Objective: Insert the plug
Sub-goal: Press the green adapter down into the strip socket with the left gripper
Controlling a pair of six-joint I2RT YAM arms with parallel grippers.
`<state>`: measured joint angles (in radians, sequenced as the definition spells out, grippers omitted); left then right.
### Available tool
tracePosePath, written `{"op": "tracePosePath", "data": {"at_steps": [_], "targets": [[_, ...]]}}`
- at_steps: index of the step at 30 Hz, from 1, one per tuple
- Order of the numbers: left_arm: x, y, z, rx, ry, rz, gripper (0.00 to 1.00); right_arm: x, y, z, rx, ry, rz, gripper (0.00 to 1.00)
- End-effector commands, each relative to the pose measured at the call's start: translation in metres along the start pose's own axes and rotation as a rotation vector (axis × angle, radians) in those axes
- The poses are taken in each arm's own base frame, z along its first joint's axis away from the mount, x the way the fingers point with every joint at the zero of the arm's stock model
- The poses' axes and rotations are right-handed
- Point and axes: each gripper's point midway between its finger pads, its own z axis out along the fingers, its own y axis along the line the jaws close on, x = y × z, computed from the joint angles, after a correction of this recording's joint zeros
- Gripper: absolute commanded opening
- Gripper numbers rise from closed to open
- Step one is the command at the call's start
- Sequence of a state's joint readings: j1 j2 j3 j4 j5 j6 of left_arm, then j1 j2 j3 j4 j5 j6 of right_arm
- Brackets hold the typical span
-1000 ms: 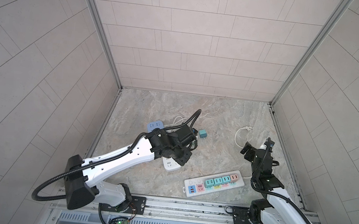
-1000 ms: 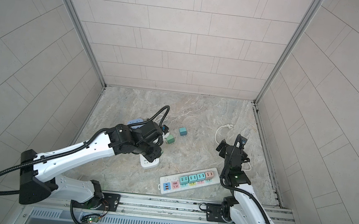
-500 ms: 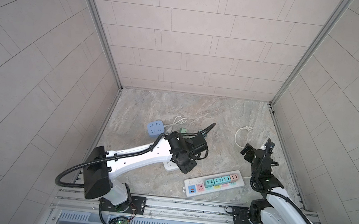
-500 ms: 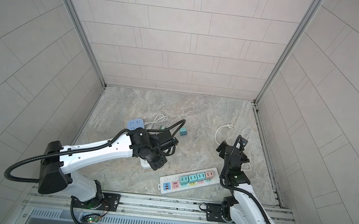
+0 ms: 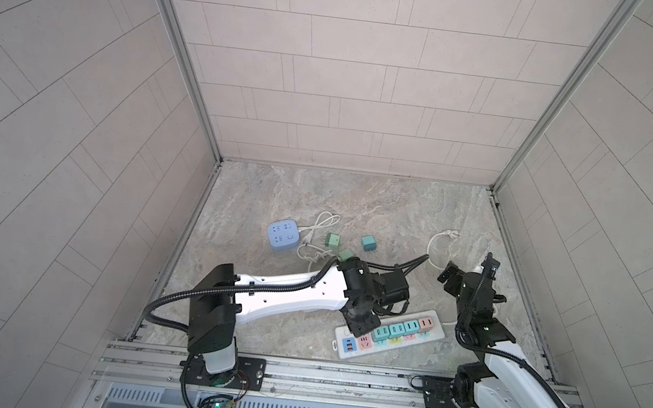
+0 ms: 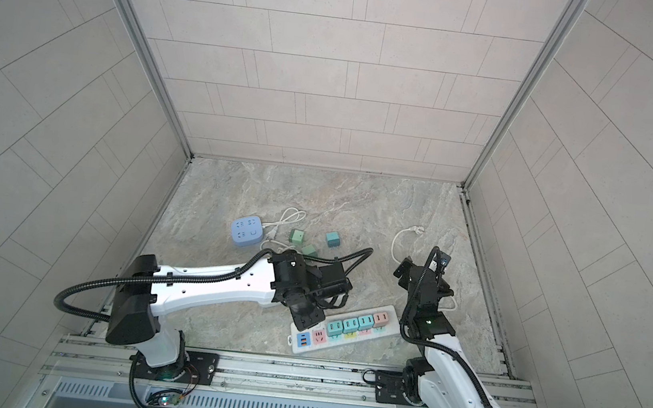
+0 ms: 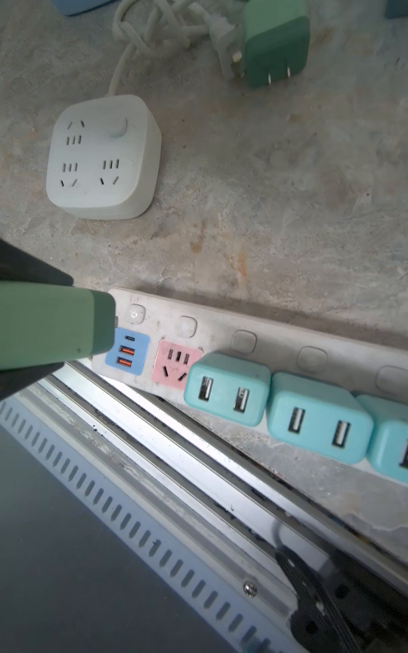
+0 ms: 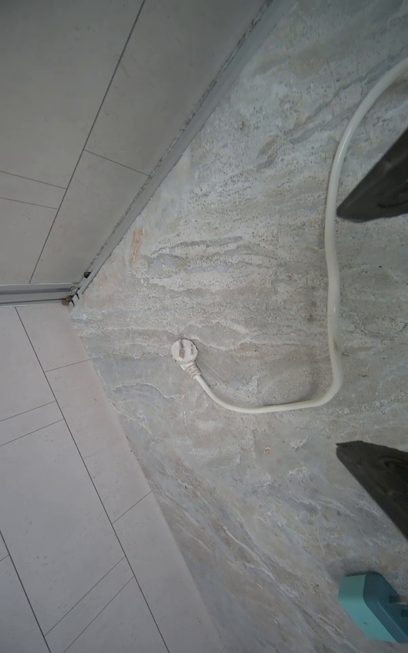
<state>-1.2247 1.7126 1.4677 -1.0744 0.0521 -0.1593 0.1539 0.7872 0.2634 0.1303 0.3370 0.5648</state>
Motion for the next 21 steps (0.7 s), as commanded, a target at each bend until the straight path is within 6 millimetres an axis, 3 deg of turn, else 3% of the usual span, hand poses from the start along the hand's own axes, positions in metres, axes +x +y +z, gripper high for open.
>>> {"op": "tracePosePath", "data": {"at_steps": [1, 12, 21], "targets": [[-0.002, -0.002, -0.001, 0.008, 0.014, 0.026, 0.00, -0.003, -0.004, 0.001, 0.026, -0.005, 0.018, 0.98], [-0.011, -0.020, 0.023, 0.047, 0.009, -0.012, 0.00, -0.003, -0.004, 0.001, 0.030, 0.000, 0.018, 0.99], [-0.005, -0.025, 0.043, 0.010, 0.057, 0.008, 0.00, -0.003, -0.003, 0.002, 0.031, 0.002, 0.018, 0.99]]}}
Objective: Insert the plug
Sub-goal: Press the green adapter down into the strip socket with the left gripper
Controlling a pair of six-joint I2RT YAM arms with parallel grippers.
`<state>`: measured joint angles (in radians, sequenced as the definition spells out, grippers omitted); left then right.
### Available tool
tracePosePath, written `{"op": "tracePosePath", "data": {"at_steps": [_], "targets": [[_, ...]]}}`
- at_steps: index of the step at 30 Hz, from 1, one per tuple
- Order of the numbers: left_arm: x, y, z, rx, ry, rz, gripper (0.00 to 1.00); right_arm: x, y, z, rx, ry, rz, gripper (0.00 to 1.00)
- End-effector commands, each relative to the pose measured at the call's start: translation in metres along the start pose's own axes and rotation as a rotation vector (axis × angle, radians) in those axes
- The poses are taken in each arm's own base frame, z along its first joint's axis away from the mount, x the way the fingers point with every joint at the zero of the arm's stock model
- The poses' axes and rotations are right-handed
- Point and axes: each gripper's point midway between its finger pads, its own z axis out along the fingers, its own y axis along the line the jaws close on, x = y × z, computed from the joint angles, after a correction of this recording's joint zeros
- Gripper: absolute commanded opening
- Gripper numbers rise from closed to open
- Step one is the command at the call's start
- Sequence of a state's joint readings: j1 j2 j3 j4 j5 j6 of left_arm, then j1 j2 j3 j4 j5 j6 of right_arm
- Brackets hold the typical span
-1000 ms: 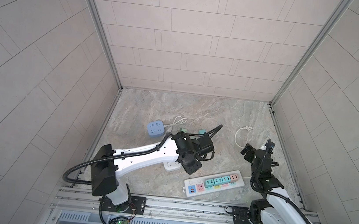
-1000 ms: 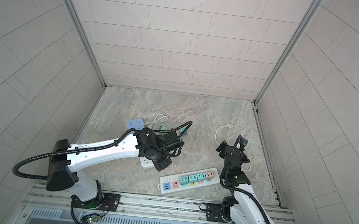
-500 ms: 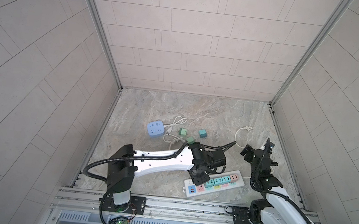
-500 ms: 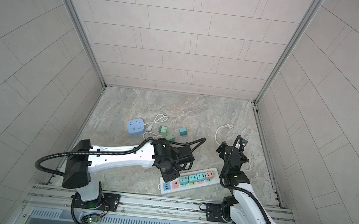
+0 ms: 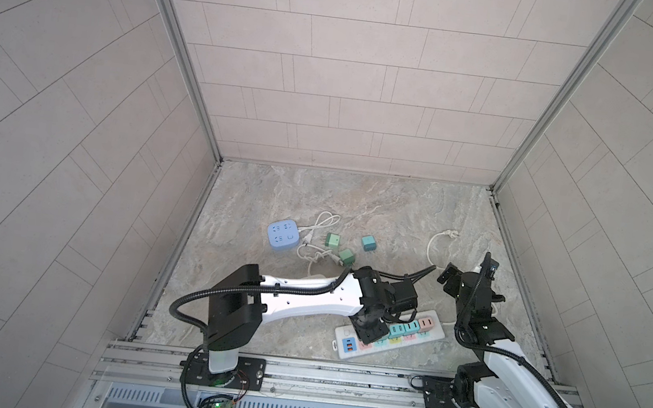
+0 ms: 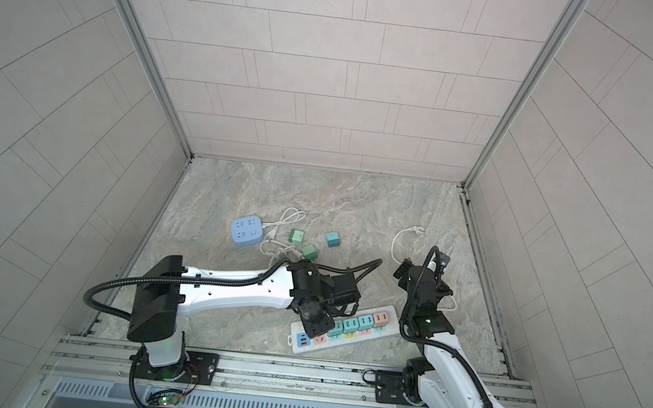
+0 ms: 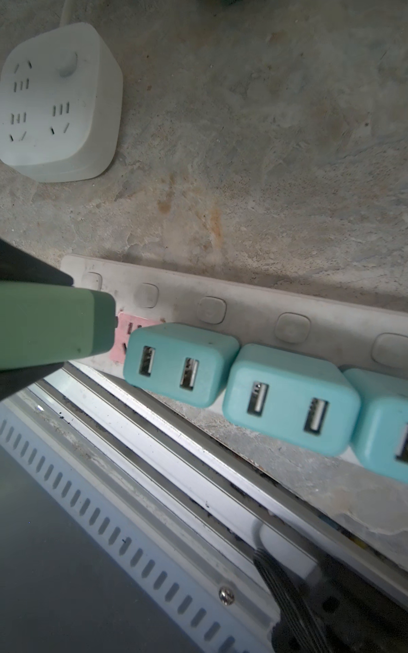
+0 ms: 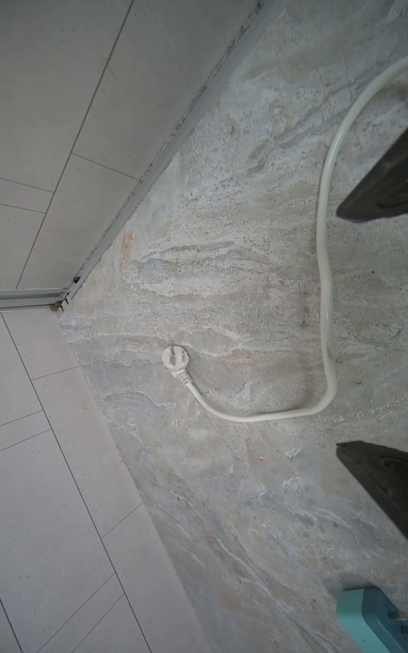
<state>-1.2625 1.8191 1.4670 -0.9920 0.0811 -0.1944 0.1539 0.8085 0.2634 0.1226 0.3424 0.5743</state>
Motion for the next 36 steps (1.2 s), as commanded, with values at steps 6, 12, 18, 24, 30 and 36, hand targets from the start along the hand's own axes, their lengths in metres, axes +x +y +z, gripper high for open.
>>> {"op": "tracePosePath", "data": {"at_steps": [6, 12, 18, 24, 30, 36], "targets": [[0.009, -0.008, 0.019, -0.012, 0.053, 0.006, 0.00, -0.008, 0.000, -0.001, 0.012, -0.017, 0.017, 0.99], [0.011, -0.005, 0.025, -0.027, 0.058, 0.011, 0.00, -0.008, 0.000, -0.001, 0.012, -0.016, 0.017, 0.99], [0.012, -0.004, 0.035, -0.035, 0.060, 0.005, 0.00, -0.008, -0.001, 0.000, 0.016, -0.014, 0.016, 0.99], [0.014, -0.002, 0.044, -0.046, 0.061, -0.003, 0.00, -0.009, 0.001, -0.001, 0.011, -0.016, 0.016, 0.99], [0.015, 0.001, 0.047, -0.061, 0.060, 0.004, 0.00, -0.008, 0.000, -0.001, 0.014, -0.014, 0.016, 0.99], [0.009, -0.002, 0.050, -0.048, 0.036, 0.013, 0.00, -0.007, 0.000, -0.001, 0.015, -0.012, 0.015, 0.99]]}}
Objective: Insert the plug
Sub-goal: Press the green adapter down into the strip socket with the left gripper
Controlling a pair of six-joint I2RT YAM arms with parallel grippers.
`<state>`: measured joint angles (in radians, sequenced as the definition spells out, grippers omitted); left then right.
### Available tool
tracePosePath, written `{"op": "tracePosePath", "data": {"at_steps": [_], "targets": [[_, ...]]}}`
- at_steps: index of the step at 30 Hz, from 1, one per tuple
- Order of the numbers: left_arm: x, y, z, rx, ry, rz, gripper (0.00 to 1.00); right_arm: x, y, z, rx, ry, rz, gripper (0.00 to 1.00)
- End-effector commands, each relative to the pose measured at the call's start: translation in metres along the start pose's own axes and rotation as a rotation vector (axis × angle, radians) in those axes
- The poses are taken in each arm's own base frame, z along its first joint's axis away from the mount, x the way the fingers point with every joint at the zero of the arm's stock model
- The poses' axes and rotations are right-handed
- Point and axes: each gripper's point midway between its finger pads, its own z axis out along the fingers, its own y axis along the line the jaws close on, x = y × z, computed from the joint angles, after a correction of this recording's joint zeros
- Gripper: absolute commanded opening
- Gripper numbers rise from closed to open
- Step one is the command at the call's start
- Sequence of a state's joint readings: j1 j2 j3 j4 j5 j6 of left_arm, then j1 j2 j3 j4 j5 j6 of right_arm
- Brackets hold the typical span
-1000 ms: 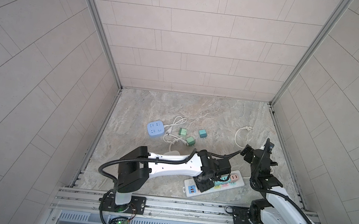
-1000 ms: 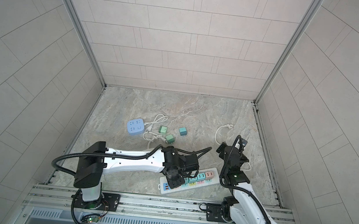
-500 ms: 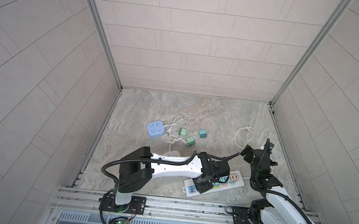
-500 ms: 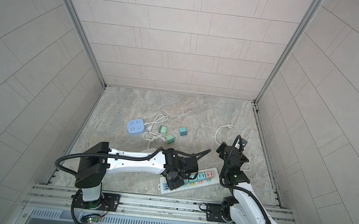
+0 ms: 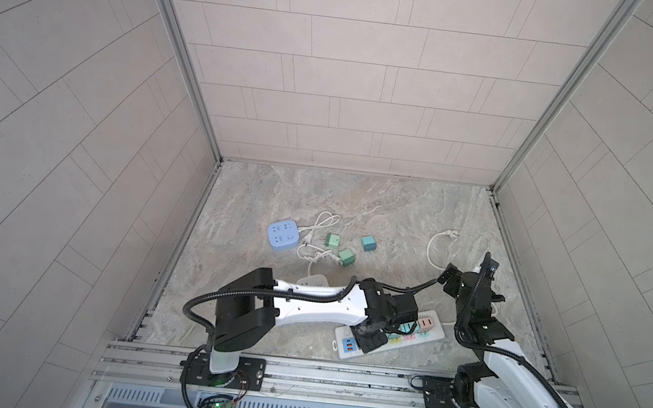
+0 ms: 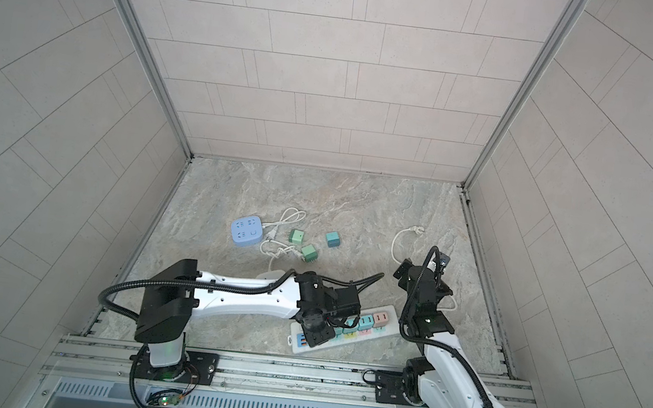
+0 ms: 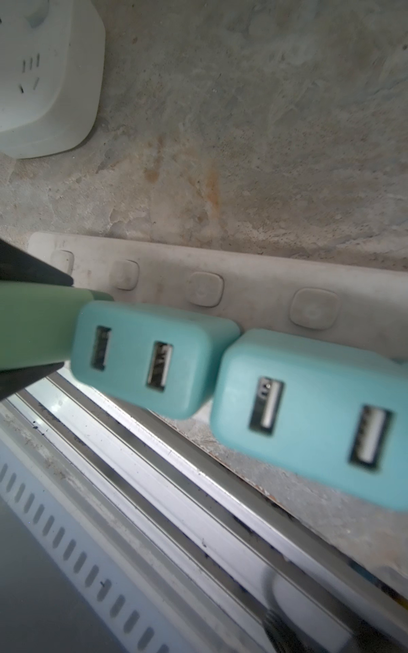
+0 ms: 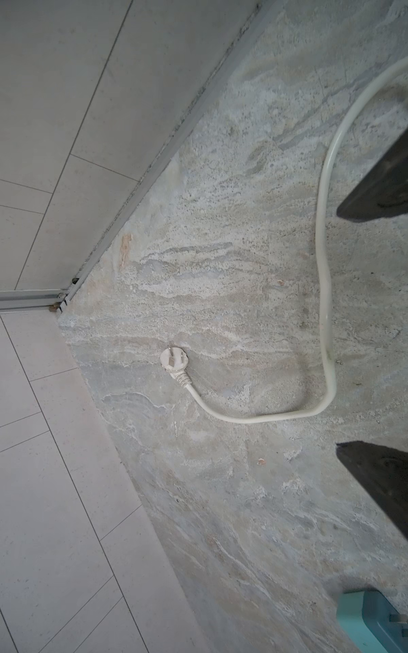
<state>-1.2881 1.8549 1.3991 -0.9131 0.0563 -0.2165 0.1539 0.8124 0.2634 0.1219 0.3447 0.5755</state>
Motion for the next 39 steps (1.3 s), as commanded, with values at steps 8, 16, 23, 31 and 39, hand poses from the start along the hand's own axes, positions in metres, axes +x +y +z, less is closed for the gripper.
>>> {"op": "tracePosePath", "data": {"at_steps": [8, 16, 23, 31, 39], "targets": [[-0.001, 0.001, 0.024, -0.018, -0.011, 0.015, 0.00, -0.009, 0.000, -0.001, 0.012, -0.017, 0.018, 0.99], [-0.004, 0.001, 0.031, -0.022, -0.032, 0.031, 0.00, -0.020, 0.005, -0.013, 0.020, 0.045, 0.057, 1.00], [-0.005, -0.001, 0.038, -0.010, -0.040, 0.061, 0.00, -0.037, 0.038, -0.062, -0.178, 0.190, 0.334, 1.00], [-0.013, 0.001, 0.037, 0.010, -0.070, 0.069, 0.00, -0.061, 0.074, -0.126, -0.511, 0.229, 0.529, 1.00], [-0.012, 0.002, 0.047, 0.018, -0.015, 0.062, 0.00, -0.081, 0.081, -0.148, -0.622, 0.176, 0.564, 1.00]]}}
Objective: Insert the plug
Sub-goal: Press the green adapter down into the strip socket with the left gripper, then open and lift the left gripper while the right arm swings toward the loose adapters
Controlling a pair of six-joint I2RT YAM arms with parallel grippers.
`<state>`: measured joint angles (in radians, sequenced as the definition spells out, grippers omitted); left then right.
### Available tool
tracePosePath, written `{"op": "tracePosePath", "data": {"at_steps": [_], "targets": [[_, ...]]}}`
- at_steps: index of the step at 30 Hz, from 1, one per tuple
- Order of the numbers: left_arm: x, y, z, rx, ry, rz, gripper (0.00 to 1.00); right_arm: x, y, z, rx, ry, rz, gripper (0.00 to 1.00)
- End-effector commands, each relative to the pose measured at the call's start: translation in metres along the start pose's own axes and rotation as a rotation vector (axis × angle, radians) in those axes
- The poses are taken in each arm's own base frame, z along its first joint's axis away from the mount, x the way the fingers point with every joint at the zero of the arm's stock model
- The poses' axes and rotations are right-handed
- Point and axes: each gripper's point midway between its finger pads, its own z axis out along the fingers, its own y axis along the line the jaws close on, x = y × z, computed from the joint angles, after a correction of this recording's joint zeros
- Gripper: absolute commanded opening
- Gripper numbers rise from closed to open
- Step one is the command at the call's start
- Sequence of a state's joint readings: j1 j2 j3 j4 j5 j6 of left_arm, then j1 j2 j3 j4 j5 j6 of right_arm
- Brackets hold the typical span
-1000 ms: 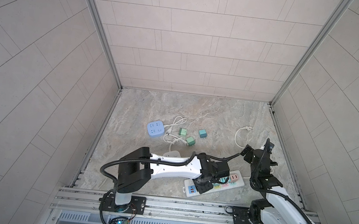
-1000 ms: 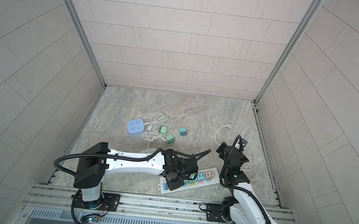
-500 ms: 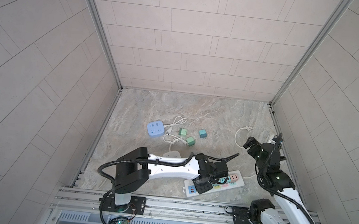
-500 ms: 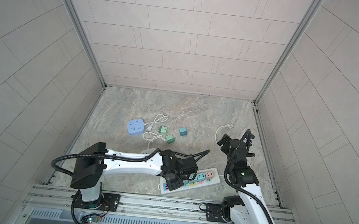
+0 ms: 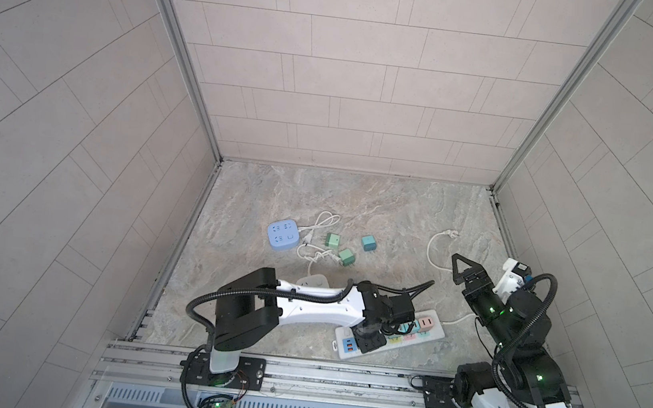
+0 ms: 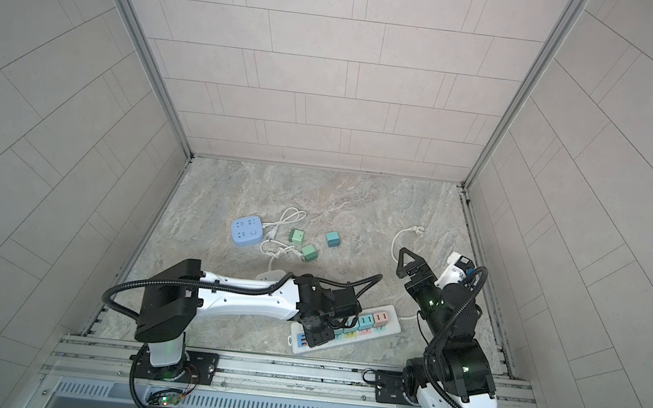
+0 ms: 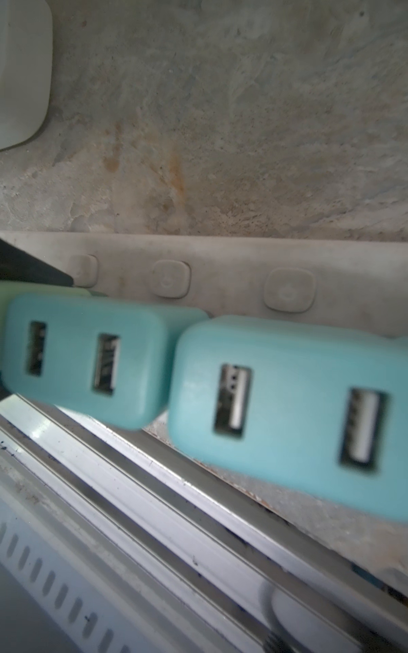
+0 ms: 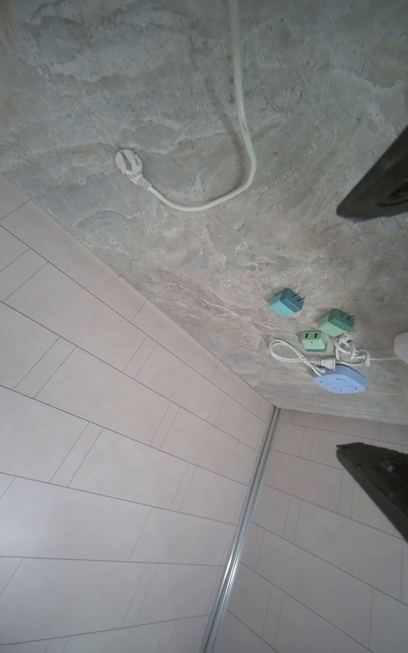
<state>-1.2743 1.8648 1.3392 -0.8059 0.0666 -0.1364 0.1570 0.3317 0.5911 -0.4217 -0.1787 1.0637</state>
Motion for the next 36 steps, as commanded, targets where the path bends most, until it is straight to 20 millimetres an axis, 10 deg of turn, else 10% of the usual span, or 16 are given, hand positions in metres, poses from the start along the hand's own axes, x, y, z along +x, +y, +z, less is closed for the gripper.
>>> {"op": "tracePosePath", "data": {"at_steps": [1, 12, 17, 23, 36], "targets": [[-0.004, 0.000, 0.032, 0.008, 0.026, -0.004, 0.00, 0.001, 0.016, -0.004, -0.060, 0.023, 0.038, 1.00], [-0.018, -0.001, 0.031, 0.017, -0.025, -0.019, 0.00, -0.011, 0.001, -0.027, 0.013, -0.062, 0.032, 1.00], [-0.032, 0.012, 0.005, -0.024, -0.138, -0.064, 0.54, -0.012, -0.036, -0.014, 0.138, -0.128, -0.009, 1.00], [-0.045, 0.024, -0.059, -0.054, -0.352, -0.127, 0.74, 0.008, -0.059, 0.014, 0.236, -0.003, -0.174, 1.00], [0.019, 0.090, -0.218, -0.099, -1.126, -0.583, 0.86, 0.071, 0.013, 0.012, -0.115, 0.278, -0.457, 1.00]]}}
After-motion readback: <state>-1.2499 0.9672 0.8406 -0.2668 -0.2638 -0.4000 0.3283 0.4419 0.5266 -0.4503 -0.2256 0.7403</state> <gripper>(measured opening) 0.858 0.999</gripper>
